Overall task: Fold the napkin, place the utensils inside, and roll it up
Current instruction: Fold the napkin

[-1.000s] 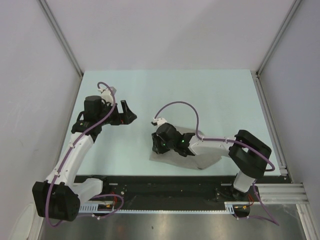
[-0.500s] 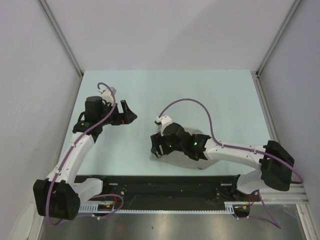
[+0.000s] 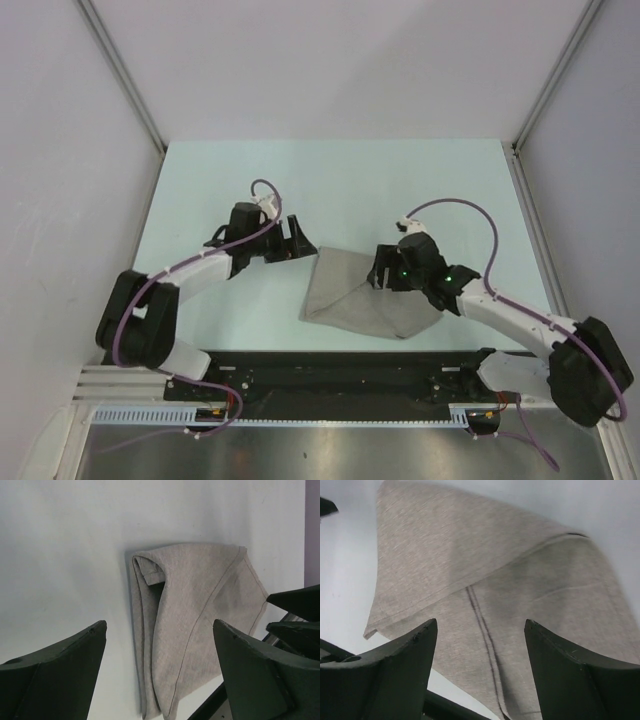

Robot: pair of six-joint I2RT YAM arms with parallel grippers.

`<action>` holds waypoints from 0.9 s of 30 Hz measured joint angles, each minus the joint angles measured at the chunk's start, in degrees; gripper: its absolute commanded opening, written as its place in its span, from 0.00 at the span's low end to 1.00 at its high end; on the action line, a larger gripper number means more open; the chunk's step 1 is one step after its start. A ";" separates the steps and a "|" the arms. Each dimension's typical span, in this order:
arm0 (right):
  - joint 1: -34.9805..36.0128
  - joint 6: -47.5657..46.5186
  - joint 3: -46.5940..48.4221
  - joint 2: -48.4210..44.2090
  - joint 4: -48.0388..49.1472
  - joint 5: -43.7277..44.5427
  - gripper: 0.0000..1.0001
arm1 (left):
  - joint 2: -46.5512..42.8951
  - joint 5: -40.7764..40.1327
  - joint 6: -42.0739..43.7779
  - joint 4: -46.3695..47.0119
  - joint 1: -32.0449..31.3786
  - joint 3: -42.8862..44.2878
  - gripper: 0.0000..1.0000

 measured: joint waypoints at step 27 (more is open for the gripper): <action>-18.08 3.87 -8.17 -16.65 -9.42 -7.96 0.80 | 21.55 8.44 -5.99 18.10 -3.82 1.60 0.00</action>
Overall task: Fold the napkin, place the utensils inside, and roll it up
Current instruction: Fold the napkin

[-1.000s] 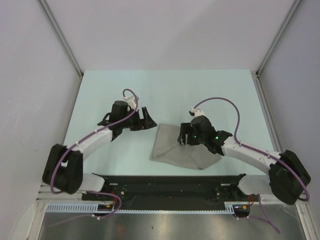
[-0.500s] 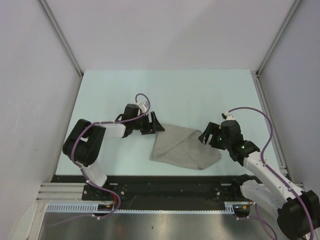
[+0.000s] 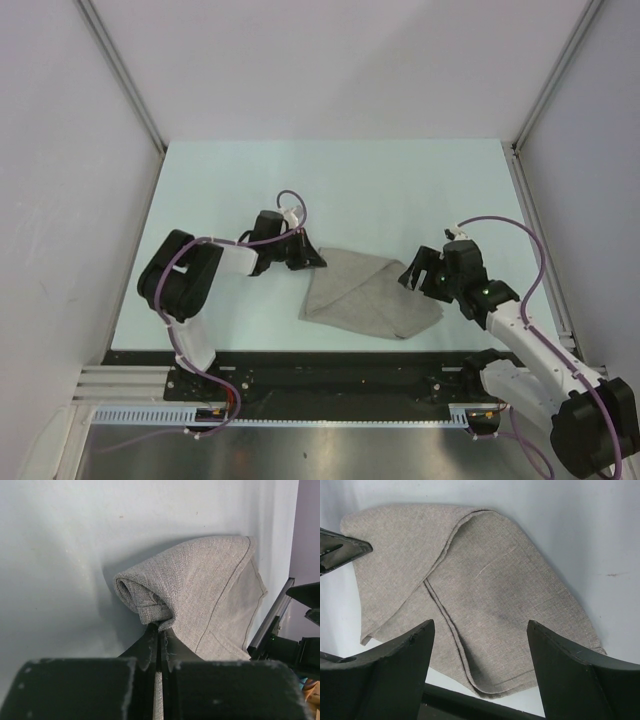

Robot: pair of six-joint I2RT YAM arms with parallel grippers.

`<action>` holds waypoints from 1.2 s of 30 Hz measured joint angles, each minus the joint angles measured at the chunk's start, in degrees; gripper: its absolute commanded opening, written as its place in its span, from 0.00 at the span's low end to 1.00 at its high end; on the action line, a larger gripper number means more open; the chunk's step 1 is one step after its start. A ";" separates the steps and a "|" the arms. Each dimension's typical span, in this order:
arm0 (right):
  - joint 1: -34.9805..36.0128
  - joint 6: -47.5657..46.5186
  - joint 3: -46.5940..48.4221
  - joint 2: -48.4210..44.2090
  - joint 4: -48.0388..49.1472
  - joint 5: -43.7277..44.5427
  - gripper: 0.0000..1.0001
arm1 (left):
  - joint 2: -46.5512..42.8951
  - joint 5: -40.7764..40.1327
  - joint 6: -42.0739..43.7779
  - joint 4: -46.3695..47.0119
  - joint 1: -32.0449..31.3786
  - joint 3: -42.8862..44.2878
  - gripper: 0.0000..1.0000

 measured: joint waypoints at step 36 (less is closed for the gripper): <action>5.33 6.67 4.33 30.51 21.70 -3.28 0.67 | -36.48 -27.10 -12.66 5.09 9.09 -32.94 0.00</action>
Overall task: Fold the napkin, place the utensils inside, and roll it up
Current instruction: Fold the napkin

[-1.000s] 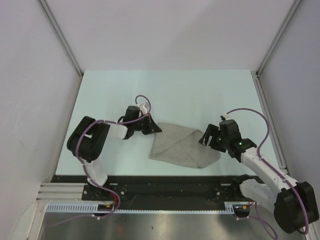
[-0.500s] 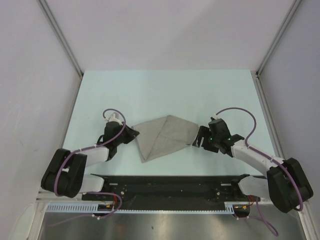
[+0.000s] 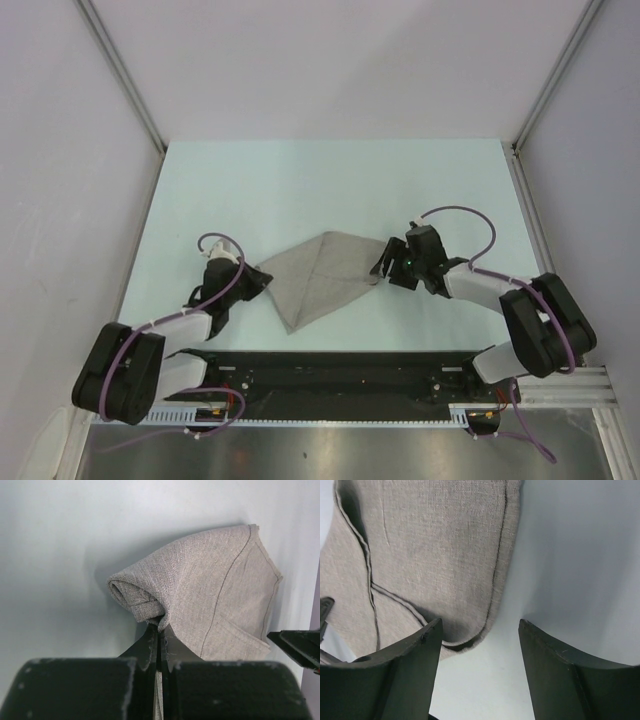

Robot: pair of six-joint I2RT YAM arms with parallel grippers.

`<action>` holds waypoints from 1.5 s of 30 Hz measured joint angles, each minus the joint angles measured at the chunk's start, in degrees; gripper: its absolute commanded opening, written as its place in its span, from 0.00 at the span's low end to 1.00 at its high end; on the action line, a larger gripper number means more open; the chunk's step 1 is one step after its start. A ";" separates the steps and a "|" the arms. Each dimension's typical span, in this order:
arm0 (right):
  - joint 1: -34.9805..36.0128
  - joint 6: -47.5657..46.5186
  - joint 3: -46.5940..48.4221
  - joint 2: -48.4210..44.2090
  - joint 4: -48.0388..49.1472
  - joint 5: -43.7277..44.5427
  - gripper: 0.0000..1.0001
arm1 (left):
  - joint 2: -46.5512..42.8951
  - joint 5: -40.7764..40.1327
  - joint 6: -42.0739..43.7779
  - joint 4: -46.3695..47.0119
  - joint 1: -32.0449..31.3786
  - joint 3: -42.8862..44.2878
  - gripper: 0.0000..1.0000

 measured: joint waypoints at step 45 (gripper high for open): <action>-12.50 -8.55 27.30 26.82 -2.34 -4.24 0.21 | -11.89 1.25 5.31 -12.41 3.48 -0.74 0.90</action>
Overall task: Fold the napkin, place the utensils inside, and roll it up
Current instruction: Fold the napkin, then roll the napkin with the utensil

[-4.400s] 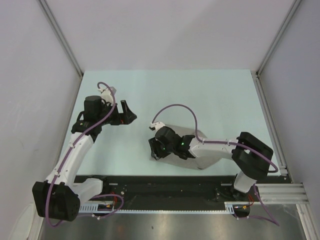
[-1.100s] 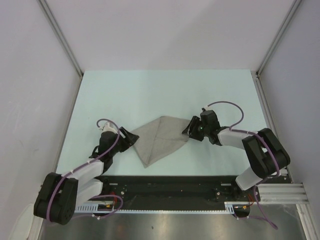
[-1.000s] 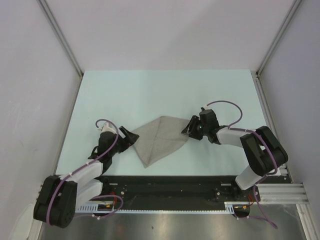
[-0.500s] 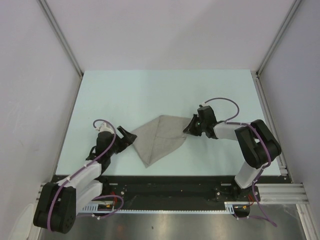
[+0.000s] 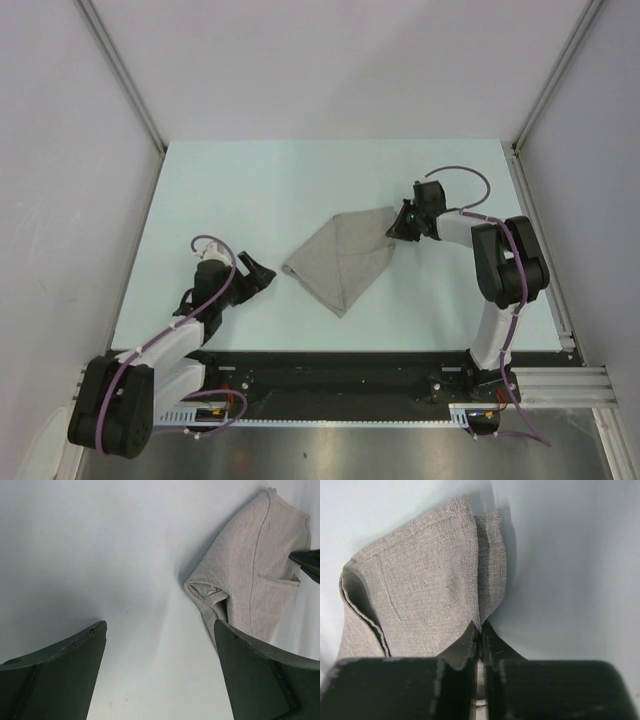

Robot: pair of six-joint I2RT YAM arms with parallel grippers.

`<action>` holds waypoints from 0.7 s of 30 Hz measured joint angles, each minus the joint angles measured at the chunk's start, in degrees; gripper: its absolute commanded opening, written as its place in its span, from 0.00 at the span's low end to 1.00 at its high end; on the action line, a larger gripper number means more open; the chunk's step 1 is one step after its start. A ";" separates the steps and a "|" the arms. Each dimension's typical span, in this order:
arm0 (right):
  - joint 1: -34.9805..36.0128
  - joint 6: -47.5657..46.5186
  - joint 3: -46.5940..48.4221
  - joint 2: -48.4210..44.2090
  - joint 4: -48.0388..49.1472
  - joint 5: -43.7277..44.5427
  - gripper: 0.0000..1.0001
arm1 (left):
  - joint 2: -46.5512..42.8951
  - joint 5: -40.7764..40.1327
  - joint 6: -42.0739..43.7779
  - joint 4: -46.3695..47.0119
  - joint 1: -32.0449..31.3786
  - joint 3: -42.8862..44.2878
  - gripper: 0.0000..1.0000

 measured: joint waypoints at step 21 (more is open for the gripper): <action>0.87 -8.35 -4.76 -16.15 -7.80 0.31 0.63 | 27.78 14.27 -2.29 27.45 0.02 6.14 0.63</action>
